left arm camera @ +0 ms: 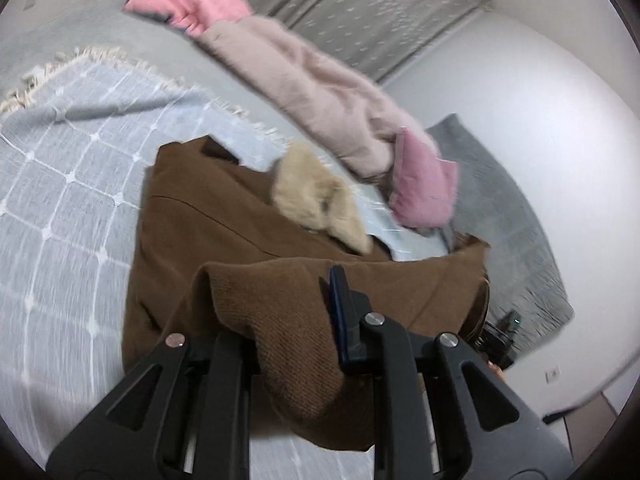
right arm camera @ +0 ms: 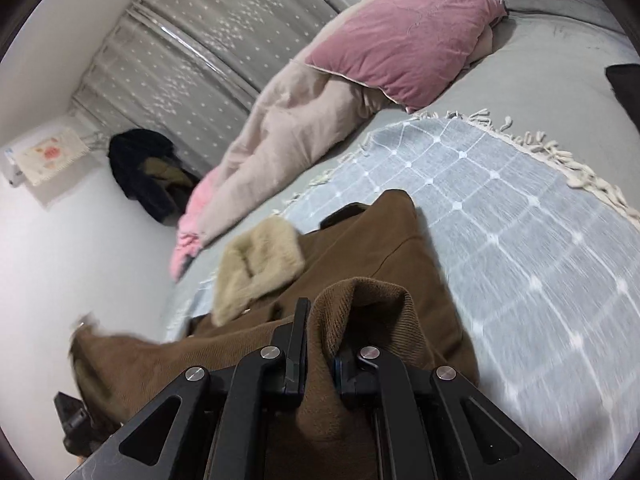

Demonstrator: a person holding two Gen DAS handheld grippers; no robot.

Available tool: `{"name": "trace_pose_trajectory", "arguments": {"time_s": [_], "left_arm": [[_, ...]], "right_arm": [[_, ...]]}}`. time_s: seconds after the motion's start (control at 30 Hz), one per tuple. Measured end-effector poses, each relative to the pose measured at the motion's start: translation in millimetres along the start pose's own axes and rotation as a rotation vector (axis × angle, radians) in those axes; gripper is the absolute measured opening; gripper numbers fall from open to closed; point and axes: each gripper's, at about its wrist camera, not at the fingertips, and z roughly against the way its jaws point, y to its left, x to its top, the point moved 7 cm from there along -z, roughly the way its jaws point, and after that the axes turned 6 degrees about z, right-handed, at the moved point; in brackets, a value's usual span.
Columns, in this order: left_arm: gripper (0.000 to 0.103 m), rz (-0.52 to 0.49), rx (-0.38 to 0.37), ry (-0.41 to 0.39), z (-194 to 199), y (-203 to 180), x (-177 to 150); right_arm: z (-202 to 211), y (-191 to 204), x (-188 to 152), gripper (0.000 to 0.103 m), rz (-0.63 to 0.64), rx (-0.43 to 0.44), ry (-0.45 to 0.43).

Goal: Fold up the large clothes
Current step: 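Grasp the coat hem with both grippers and lift it, then fold the hem up toward the fur collar with both grippers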

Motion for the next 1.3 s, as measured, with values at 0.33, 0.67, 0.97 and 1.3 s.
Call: {"name": "trace_pose_trajectory", "arguments": {"time_s": [0.33, 0.67, 0.97, 1.3], "left_arm": [[0.029, 0.165, 0.136, 0.192, -95.4, 73.8, 9.2], [0.082, 0.164, 0.061, 0.073, -20.8, 58.9, 34.2], [0.084, 0.04, 0.254, 0.254, -44.2, 114.3, -19.1], [0.034, 0.159, 0.051, 0.191, -74.3, 105.5, -37.4]], "right_arm": [[-82.2, -47.4, 7.6, 0.019, -0.027, -0.035, 0.151], [-38.5, -42.8, 9.6, 0.059, 0.094, 0.006, 0.13], [-44.6, -80.6, -28.6, 0.071, 0.031, -0.014, 0.243], [-80.8, -85.0, -58.1, 0.03, -0.187, 0.209, 0.315]]}}
